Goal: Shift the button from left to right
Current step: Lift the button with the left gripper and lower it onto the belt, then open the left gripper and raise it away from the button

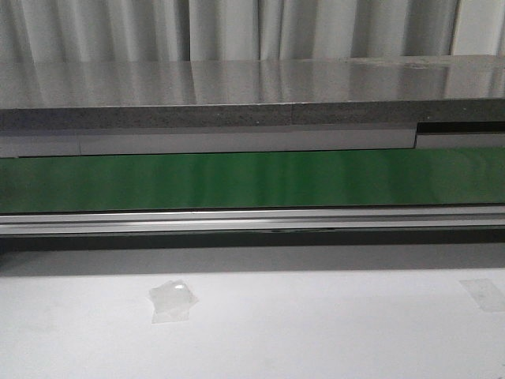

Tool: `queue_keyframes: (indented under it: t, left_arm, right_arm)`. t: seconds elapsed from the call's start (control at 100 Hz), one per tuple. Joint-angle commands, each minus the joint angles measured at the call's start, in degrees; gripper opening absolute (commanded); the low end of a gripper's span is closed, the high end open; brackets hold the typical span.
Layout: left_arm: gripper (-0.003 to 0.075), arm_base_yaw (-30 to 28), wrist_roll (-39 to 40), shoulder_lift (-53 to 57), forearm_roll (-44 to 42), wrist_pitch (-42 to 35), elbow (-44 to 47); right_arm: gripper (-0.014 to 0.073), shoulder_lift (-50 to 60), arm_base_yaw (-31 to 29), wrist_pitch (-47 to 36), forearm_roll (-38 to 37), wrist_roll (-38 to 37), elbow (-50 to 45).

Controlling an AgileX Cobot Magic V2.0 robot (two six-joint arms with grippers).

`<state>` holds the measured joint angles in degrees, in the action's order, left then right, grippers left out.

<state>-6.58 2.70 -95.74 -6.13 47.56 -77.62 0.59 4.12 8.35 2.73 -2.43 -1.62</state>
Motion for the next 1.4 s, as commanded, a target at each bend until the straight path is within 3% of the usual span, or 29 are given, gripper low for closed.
queue_keyframes:
  t: [0.0,0.6,0.7,0.89,0.96,1.22,1.39]
  left_arm:
    - [-0.0020,2.19,-0.14,2.10,0.72,-2.10,-1.44]
    - [-0.0012,4.00,-0.14,-4.71,1.58,-1.80,-0.94]
    - [0.0064,4.00,-1.07,-4.93,2.35,-1.57,-0.94]
    - [0.0400,4.00,-2.70,-4.93,4.30,-1.57,-0.94]
    - [0.0476,4.00,-2.70,-4.93,4.30,-1.57,-0.94]
    - [0.0492,4.00,-3.46,-4.46,5.16,-1.57,-0.94]
    - [0.0491,4.00,-8.48,-2.00,12.56,-1.57,-0.94]
  right_arm:
    - [-0.0067,1.05,0.19,-4.69,-0.57,0.29,0.92]
    - [-0.0067,1.05,0.19,-4.69,-0.57,0.29,0.92]
    - [-0.0067,1.05,0.19,-4.69,-0.57,0.29,0.92]
    - [-0.0067,1.05,0.19,-4.69,-0.57,0.29,0.92]
    - [-0.0067,1.05,0.19,-4.69,-0.57,0.29,0.92]
    - [-0.0067,1.05,0.19,-4.69,-0.57,0.29,0.92]
    - [-0.0067,1.05,0.19,-4.69,-0.57,0.29,0.92]
